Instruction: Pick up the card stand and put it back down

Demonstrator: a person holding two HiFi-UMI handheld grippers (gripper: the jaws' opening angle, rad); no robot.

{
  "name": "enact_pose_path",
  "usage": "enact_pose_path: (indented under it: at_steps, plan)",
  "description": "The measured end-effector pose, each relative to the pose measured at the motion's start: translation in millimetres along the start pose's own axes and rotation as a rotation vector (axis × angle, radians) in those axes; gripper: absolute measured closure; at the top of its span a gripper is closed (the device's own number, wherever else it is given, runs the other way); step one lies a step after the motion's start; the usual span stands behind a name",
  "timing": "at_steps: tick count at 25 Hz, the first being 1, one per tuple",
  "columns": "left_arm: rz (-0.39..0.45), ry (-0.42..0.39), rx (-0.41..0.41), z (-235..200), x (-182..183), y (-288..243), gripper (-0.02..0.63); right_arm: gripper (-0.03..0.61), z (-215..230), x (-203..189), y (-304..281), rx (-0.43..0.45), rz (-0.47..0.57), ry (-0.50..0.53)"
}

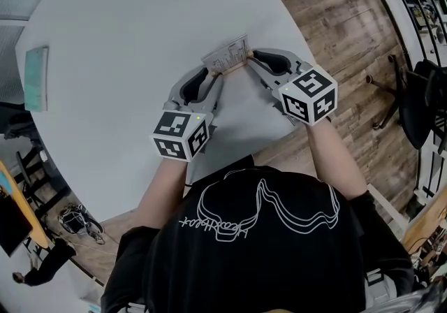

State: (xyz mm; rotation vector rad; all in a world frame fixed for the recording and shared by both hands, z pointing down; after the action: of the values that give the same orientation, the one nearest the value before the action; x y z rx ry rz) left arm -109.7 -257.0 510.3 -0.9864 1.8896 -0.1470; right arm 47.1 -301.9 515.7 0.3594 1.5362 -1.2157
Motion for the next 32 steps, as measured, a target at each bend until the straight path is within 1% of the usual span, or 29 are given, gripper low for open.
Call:
enact_pose_path:
  at_steps: [4,9,16,22,28,32]
  plan:
    - [-0.004,-0.007,0.0,-1.4,1.2,2.7,0.492,0.505,-0.8,2.8,-0.3,-0.002,-0.008,0.006]
    - [-0.004,-0.02,0.005,0.0,-0.2,-1.9,0.492,0.511,2.0,0.6,0.8,-0.017,-0.008,0.035]
    - [0.0,-0.012,0.032,0.7,0.3,-3.9,0.494,0.518,1.0,1.1,0.2,-0.048,-0.023,0.129]
    - [-0.01,-0.026,0.033,-0.2,0.5,-6.3,0.497,0.52,1.6,-1.1,-1.0,-0.065,-0.017,0.139]
    - [-0.005,-0.034,0.031,9.6,4.2,3.1,0.497,0.52,-5.7,5.1,10.8,-0.074,0.003,0.147]
    - [-0.011,-0.034,0.035,17.4,0.0,4.1,0.499,0.522,-8.4,2.0,19.9,-0.082,0.012,0.161]
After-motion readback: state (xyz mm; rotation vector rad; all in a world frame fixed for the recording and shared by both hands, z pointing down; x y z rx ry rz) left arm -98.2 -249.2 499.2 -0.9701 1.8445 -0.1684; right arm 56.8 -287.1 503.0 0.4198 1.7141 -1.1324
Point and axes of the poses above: the fingertips, and each gripper's own axes: y backward along the fingers, z to its right, x out of its top, the point moved 6 cm from there along y, backward along the fingers, and after that the axes turned 14 degrees about y, right-handed, at the moved point
